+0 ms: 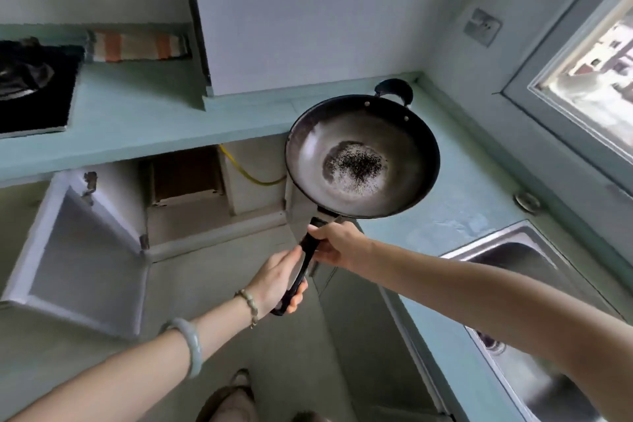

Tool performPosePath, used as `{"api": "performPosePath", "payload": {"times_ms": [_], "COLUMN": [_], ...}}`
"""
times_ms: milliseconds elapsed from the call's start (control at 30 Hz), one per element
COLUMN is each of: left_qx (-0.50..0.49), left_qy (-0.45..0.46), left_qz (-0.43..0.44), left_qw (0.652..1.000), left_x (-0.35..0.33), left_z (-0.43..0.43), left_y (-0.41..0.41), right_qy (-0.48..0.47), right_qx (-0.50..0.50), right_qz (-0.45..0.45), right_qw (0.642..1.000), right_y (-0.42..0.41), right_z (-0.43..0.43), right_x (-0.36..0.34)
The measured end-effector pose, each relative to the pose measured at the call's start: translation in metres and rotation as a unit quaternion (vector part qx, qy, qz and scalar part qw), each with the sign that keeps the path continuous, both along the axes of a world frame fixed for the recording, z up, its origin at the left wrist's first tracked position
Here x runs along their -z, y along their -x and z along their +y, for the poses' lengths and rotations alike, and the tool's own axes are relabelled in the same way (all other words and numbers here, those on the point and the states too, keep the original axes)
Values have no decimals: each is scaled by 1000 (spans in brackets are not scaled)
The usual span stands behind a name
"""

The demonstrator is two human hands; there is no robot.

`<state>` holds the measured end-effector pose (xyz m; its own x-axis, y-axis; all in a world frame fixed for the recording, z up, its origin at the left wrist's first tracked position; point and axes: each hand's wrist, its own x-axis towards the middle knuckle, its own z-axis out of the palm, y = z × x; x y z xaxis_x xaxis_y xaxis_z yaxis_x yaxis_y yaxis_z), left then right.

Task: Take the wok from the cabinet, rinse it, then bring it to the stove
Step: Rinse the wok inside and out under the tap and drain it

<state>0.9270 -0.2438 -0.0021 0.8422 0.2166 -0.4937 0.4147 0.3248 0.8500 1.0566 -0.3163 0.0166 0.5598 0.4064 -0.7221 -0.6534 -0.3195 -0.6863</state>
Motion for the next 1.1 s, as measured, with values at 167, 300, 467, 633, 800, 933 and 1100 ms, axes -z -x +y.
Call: {"api": "performPosePath", "payload": {"times_ms": [167,300,467,633,800,933,1100], "left_qx": [100,183,270,299,314,326,331], "left_qy": [-17,-26,-44,-26,-31,-58,-75], "left_qz": [-5,2,15,27,36,41,54], "left_qw": [995,983,962,954,948,943,939], "left_x": [-7,-4,9,22,39,46,50], "left_z": [15,20,15,-15,-45,-58,-69], "left_y": [-36,-64,-105,-140,-180,-212,-240], "right_qy": [-10,-1,-12,-16,-29,-34,-33], "right_qx": [119,197,269,306,310,318,322], "right_qz": [-55,-68,-69,-76,-59,-42,-25], "right_qw": [991,978,961,949,948,947,946], "right_y": [-12,-20,-35,-58,-97,-128,-155], "right_z": [-9,-20,-39,-70,-106,-119,-129], "right_x": [4,11,22,38,51,58,68]}}
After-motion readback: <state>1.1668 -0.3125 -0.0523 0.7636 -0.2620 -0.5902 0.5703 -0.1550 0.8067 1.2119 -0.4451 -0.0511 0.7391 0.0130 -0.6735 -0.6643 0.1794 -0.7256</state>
